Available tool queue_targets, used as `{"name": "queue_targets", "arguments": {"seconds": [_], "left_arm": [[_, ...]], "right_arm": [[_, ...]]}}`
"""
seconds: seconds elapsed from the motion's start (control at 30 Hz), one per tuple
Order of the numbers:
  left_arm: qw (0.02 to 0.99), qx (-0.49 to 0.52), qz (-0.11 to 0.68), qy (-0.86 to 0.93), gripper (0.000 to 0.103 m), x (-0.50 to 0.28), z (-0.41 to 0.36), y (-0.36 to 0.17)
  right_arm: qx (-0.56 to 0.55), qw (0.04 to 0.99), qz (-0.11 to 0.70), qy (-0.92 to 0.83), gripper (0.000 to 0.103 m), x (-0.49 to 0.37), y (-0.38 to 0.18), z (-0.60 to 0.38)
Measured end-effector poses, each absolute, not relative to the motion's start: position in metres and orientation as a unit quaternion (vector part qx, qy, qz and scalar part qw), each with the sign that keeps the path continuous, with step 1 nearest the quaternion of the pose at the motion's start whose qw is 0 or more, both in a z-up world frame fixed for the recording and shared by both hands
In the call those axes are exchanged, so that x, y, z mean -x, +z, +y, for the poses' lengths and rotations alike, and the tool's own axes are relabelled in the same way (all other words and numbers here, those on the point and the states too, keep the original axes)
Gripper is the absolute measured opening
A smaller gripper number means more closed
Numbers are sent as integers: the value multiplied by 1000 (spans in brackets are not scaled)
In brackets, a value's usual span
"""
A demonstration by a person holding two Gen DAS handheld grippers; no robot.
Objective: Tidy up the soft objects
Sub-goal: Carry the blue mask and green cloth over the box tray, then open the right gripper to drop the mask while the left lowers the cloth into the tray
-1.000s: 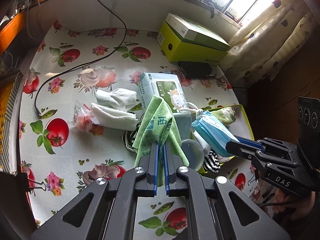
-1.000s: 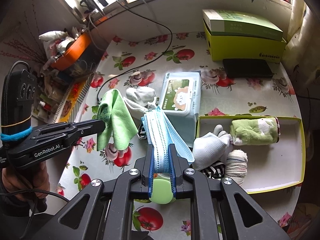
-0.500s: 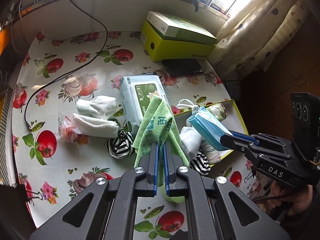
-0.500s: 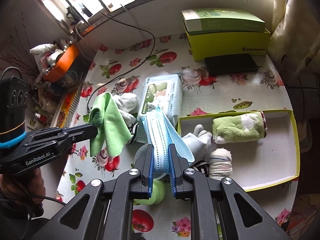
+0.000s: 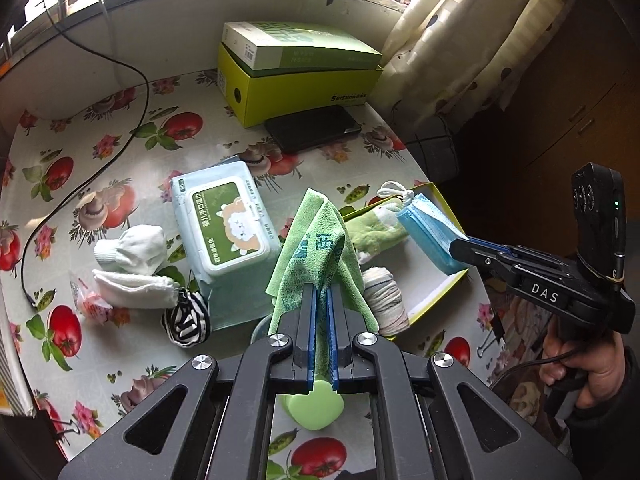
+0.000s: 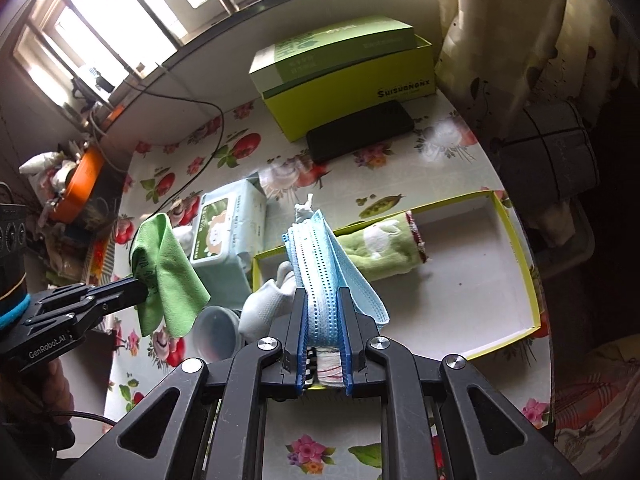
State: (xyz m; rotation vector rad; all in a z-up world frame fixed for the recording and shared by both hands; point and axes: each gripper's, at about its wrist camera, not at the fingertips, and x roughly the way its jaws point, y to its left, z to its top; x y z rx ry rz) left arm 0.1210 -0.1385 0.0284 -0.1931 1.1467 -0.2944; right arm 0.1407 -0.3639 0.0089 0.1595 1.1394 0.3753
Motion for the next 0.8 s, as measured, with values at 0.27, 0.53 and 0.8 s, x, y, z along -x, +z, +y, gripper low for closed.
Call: {"name": "queue_targets", "arguments": {"seconds": [0.27,0.53,0.8], "left_arm": [[818,73,549,-155,5,-138,-161,22],[814,61,553,-164,5,-151,-179,19],[808,51,558,-181,5,-164,-205,15]], "right_arm": [[-98,827,537,134,13,-148,-3,-403],[-104,827,543,102,13,-165,-22,-430],[-70,827,553,76,13,-184,-43,-442]]}}
